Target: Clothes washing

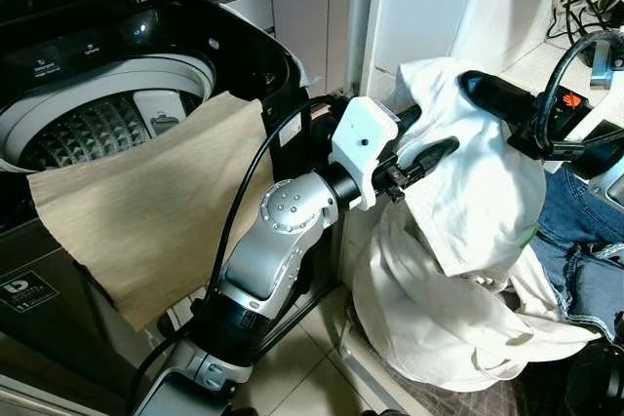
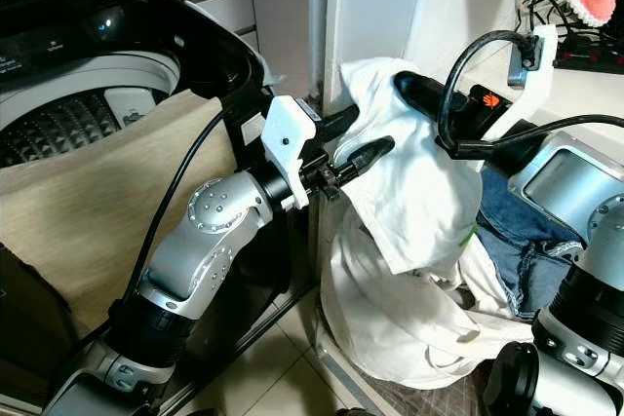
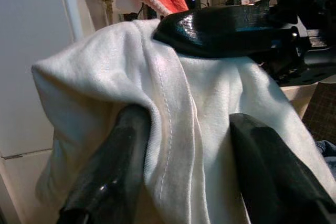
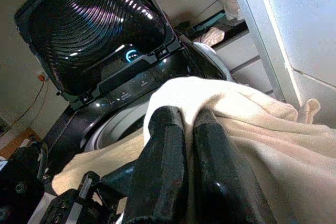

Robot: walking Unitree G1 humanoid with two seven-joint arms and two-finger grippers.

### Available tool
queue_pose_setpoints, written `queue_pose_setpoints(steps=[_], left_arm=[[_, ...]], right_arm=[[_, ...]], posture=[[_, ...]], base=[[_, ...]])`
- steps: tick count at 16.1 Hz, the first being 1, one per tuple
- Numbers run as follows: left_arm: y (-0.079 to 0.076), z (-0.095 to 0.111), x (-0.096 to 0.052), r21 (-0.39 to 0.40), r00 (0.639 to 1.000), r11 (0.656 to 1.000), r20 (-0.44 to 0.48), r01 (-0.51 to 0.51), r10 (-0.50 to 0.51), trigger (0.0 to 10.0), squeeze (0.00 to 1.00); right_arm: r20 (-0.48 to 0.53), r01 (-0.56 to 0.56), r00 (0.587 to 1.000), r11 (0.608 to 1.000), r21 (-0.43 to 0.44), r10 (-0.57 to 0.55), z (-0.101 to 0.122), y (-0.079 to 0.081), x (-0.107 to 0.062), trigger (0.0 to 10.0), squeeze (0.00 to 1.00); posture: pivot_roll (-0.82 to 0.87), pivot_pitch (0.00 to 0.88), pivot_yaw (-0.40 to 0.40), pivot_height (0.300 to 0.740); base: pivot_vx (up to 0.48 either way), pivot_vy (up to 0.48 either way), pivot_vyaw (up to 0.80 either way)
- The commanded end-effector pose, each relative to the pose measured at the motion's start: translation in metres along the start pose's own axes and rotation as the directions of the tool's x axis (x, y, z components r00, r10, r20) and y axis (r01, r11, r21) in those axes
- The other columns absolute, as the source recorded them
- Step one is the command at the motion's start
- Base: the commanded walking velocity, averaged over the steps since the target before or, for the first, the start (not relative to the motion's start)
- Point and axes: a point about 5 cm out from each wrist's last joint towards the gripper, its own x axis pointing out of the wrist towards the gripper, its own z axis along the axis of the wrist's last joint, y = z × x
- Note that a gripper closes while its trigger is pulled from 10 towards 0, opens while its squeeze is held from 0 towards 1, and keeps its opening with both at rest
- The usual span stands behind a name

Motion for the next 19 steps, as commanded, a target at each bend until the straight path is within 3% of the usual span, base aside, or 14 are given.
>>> queue_pose_setpoints(steps=[1, 10, 16, 17, 18, 19], left_arm=[[0.003, 0.002, 0.0, -0.007, 1.0, 1.0, 0.014, -0.004, 0.004, 0.0, 0.0], [0.005, 0.002, -0.002, -0.029, 0.999, 1.0, 0.032, -0.005, 0.005, 0.0, 0.0], [0.012, 0.003, -0.004, -0.034, 0.997, 0.998, 0.047, -0.056, 0.057, 0.0, 0.0], [0.014, 0.004, -0.005, -0.043, 0.996, 0.997, 0.053, -0.064, 0.066, 0.0, 0.0], [0.015, 0.005, -0.005, -0.05, 0.996, 0.996, 0.056, -0.069, 0.072, 0.0, 0.0], [0.016, 0.006, -0.005, -0.057, 0.995, 0.995, 0.062, -0.08, 0.084, 0.0, 0.0]], right_arm=[[0.02, -0.03, 0.999, 0.999, -0.027, 0.03, 0.003, 0.007, -0.001, 0.0, 0.0], [0.022, -0.029, 0.999, 0.999, -0.029, 0.029, 0.002, 0.008, 0.0, 0.0, 0.0], [0.022, -0.011, 1.0, 0.999, -0.036, 0.012, 0.0, 0.007, 0.001, 0.0, 0.0], [0.019, 0.015, 1.0, 0.998, -0.056, -0.013, 0.0, 0.005, 0.001, 2.0, 0.0], [0.013, 0.04, 0.999, 0.998, -0.058, -0.039, -0.001, 0.002, 0.0, 10.0, 0.58], [0.017, 0.055, 0.998, 0.997, -0.051, -0.054, -0.001, -0.001, 0.0, 10.0, 1.0]], posture=[[-0.11, 0.0, 0.027, 0.74], [-0.12, 0.0, 0.033, 0.74], [-0.12, 0.0, 0.034, 0.74], [-0.12, 0.0, 0.034, 0.74], [-0.12, 0.0, 0.036, 0.74], [-0.12, 0.0, 0.036, 0.74]], base=[[0.0, 0.0, 0.0], [0.0, 0.0, 0.0], [0.0, 0.0, 0.0], [0.0, 0.0, 0.0], [0.0, 0.0, 0.0], [0.0, 0.0, 0.0]])
